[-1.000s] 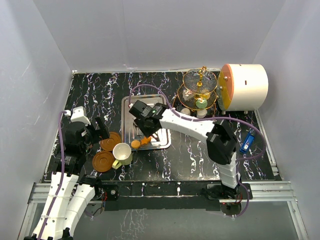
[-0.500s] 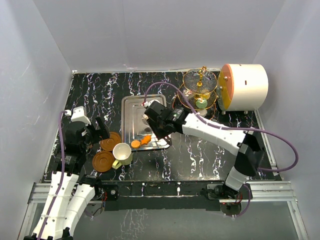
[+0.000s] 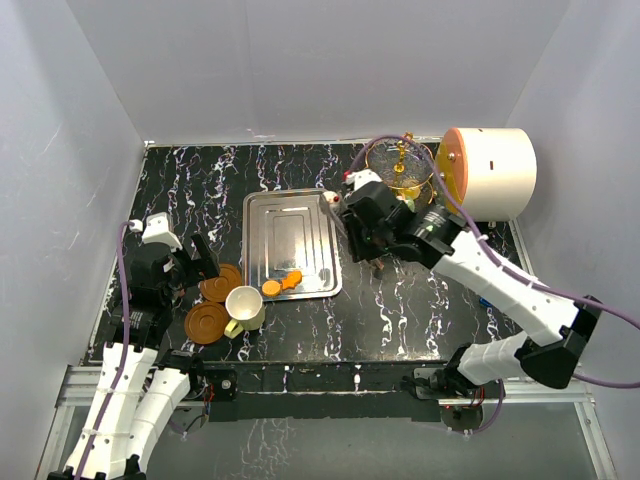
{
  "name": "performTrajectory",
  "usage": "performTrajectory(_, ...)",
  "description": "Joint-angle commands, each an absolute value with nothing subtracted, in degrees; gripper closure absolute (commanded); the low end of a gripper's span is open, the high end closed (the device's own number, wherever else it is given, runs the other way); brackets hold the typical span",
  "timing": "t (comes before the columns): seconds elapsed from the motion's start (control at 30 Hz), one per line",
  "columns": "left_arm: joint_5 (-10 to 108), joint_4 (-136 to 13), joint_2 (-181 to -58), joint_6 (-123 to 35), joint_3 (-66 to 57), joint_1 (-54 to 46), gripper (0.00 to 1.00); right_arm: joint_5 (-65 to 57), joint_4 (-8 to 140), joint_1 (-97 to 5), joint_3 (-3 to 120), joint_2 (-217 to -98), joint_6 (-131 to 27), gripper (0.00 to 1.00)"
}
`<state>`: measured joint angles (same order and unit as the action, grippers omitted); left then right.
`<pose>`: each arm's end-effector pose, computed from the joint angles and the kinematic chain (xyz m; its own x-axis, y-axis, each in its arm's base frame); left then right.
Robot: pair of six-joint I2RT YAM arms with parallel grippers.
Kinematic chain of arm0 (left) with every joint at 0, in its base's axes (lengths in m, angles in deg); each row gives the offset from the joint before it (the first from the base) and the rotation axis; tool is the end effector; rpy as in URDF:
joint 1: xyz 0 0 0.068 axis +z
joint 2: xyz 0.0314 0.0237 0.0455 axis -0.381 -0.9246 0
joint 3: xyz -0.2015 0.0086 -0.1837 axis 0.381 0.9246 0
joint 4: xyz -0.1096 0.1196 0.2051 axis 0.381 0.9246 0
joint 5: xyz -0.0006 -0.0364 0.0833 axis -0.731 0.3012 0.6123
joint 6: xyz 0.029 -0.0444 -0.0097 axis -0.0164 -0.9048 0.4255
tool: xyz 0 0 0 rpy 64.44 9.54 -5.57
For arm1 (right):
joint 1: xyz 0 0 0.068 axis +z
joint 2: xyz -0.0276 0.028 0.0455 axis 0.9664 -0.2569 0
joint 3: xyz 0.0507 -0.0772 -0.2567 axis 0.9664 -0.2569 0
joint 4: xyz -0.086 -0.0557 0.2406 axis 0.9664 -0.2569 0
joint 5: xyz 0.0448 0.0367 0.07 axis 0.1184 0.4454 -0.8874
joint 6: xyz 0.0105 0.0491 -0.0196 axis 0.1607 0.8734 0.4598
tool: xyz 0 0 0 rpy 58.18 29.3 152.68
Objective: Serve the afternoon tea
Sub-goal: Pick up the desert from the tray, then place the desert on the desert table.
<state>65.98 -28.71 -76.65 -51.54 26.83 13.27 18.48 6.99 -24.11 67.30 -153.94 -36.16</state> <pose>0.1312 -0.0158 0.3087 -0.3637 -0.2761 -0.8897 -0.1062 0.9611 -0.2549 0.1735 0.2001 0.3754 -0.7100 -0.2893 -0.6421 -0.4161 0.9079 0.0509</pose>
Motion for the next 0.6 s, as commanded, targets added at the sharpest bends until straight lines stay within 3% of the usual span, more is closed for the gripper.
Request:
performTrajectory(0.0,65.71,-28.94,-76.78,-51.1,25.33,13.17,0.01,19.52,4.97,-27.4,66.65,-149.61,-36.5,0.74)
performTrajectory(0.57,65.29,-29.14,-76.7,-51.02,25.39,13.17,0.01,12.22,3.9,-40.94,64.52,-145.88,-43.47,0.73)
